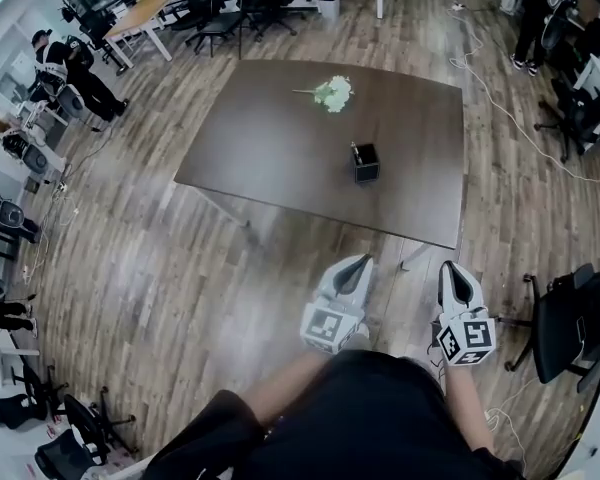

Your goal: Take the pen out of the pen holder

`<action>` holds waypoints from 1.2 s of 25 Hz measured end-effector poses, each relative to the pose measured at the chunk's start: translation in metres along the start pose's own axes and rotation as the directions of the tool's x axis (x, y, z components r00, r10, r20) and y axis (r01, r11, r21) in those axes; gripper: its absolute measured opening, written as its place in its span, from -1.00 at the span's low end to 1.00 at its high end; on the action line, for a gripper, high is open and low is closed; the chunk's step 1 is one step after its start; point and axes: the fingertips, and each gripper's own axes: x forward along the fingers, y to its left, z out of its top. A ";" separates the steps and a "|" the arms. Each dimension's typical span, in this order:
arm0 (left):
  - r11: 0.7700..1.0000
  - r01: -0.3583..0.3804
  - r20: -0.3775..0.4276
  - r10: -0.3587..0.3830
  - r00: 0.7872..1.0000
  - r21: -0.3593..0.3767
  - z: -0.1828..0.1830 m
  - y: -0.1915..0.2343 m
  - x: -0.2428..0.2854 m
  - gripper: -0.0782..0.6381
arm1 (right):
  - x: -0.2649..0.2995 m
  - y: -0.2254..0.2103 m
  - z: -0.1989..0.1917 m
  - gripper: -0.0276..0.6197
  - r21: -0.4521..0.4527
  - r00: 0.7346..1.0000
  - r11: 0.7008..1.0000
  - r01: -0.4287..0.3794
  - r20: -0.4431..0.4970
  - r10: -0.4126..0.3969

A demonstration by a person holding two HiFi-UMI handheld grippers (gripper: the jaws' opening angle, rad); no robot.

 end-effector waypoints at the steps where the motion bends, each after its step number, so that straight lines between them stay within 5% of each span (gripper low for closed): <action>1: 1.000 0.008 -0.003 -0.008 1.000 0.004 0.001 0.006 0.005 -0.77 | 0.006 0.000 0.001 -0.91 0.000 1.000 1.000 0.006 0.001 -0.006; 8: 0.999 0.009 0.023 -0.008 1.000 -0.038 0.001 0.022 0.027 -0.77 | 0.025 -0.014 0.002 -0.91 -0.023 0.998 0.998 0.060 -0.036 -0.060; 14: 0.998 0.007 0.004 -0.007 1.000 -0.058 -0.012 0.029 0.040 -0.77 | 0.058 -0.013 -0.008 -0.91 -0.013 0.998 1.000 0.008 -0.068 -0.009; 30: 0.976 -0.214 -0.066 0.212 0.975 -0.033 -0.017 0.134 0.181 -0.77 | 0.256 -0.103 0.006 -0.91 0.073 0.978 0.985 -0.159 -0.121 0.167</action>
